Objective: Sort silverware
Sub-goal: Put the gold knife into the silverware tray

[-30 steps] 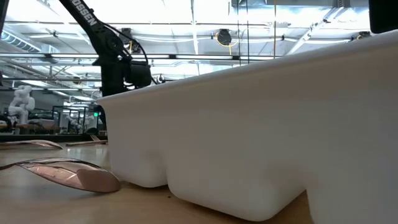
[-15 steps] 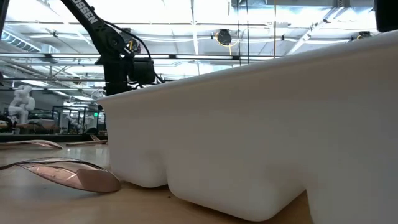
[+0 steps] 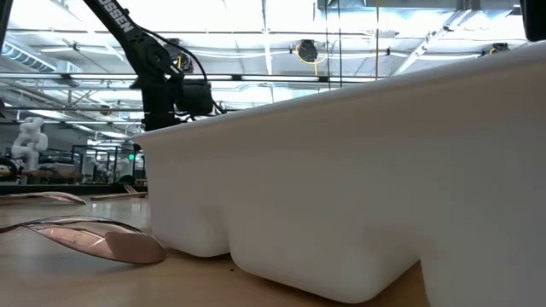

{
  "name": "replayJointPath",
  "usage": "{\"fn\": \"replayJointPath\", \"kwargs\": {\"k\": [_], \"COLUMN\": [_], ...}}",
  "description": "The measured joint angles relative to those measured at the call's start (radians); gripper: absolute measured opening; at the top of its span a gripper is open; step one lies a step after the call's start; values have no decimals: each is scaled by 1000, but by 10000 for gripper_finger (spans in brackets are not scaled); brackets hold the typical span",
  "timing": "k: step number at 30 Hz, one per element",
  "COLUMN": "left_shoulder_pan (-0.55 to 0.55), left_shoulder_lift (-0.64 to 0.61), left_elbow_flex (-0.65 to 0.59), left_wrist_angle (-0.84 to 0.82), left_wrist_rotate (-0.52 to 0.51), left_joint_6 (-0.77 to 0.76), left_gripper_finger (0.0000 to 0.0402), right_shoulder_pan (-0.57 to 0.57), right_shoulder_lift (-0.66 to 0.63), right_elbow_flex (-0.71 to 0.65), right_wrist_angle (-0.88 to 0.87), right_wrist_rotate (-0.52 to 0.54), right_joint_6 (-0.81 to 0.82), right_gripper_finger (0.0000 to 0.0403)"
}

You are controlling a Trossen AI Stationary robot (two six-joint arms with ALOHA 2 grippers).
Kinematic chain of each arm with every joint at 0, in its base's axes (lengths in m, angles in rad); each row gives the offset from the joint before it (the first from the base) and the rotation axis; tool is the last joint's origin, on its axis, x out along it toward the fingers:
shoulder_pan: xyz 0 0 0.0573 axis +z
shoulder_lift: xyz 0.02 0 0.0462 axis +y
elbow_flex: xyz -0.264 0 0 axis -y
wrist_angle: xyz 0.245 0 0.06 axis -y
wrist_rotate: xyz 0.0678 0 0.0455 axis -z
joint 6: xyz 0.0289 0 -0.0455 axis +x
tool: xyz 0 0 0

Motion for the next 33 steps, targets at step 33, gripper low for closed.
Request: {"fn": "replayJointPath", "kwargs": {"k": [33], "left_shoulder_pan": [0], "left_shoulder_lift": [-10], "left_elbow_flex": [-109], "left_wrist_angle": [83], "left_wrist_rotate": [32], "left_joint_6": [-18], "left_gripper_finger": [50], "right_shoulder_pan": [0], "right_shoulder_lift": [0], "right_elbow_flex": [0], "right_wrist_angle": [0], "right_wrist_rotate": [5], "right_joint_6": [0], "right_gripper_finger": [192]}}
